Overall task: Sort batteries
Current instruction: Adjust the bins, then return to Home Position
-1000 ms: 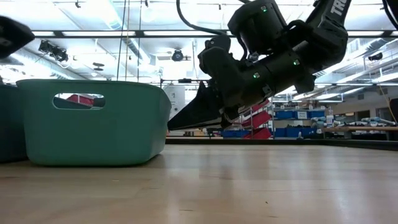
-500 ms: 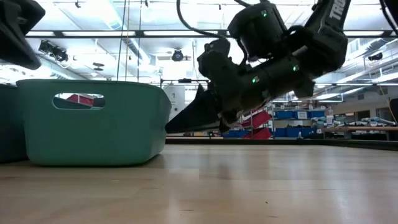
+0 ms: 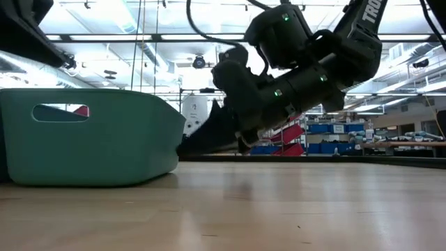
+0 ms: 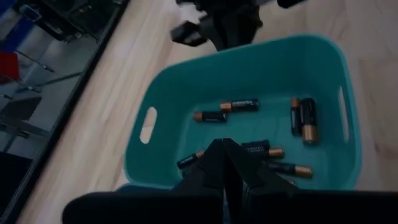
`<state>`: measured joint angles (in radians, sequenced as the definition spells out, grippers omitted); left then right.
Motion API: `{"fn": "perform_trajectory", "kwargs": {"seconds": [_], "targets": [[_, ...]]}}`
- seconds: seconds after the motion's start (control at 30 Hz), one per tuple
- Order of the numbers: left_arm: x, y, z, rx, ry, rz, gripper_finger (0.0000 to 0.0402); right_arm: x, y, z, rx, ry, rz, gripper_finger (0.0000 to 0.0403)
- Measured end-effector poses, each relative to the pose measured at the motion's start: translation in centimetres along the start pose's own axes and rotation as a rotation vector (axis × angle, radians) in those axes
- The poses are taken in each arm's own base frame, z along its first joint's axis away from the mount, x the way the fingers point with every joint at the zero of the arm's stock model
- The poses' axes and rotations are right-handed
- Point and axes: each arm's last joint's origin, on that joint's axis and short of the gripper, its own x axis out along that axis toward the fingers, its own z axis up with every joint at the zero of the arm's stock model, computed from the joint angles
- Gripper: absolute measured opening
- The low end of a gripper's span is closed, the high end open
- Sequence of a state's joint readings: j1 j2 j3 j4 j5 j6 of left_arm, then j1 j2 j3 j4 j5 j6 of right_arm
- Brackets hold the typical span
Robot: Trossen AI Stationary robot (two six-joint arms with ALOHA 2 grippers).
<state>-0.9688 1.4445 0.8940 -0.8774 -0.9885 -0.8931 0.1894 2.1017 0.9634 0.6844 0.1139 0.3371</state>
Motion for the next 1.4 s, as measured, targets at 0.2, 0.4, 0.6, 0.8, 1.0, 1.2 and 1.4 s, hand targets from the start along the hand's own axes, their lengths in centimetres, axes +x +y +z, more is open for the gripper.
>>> {"fn": "perform_trajectory", "kwargs": {"seconds": [0.2,0.4,0.6,0.8,1.0,1.2,1.4], "targets": [[-0.1,-0.1,0.4,-0.036,-0.057,0.017,0.0000,-1.4,-0.4,-0.1,-0.064,0.182,-0.114,0.0000],[-1.5,-0.7,3.3,-0.090,-0.034,-0.108,0.0000,-6.4,-3.2,3.5,-0.202,0.334,-0.383,0.0000],[-1.6,0.2,3.8,0.045,-0.090,0.010,0.0000,-9.5,-8.4,10.7,-0.345,-0.061,-0.298,0.0000],[-0.9,0.8,3.8,0.021,-0.062,0.055,0.0000,-11.2,-11.4,13.6,-0.382,-0.275,-0.128,0.0000],[-0.8,0.9,3.8,0.026,-0.062,0.063,0.0000,-9.5,-8.9,11.9,-0.409,-0.209,-0.040,0.0000],[-0.6,0.9,3.7,0.026,-0.124,0.122,0.0000,-9.1,-5.6,11.5,-0.500,-0.242,-0.008,0.0000],[0.4,0.6,2.2,0.014,-0.160,0.159,0.0000,-9.0,-5.1,11.5,-0.521,-0.249,-0.022,0.0000]]}}
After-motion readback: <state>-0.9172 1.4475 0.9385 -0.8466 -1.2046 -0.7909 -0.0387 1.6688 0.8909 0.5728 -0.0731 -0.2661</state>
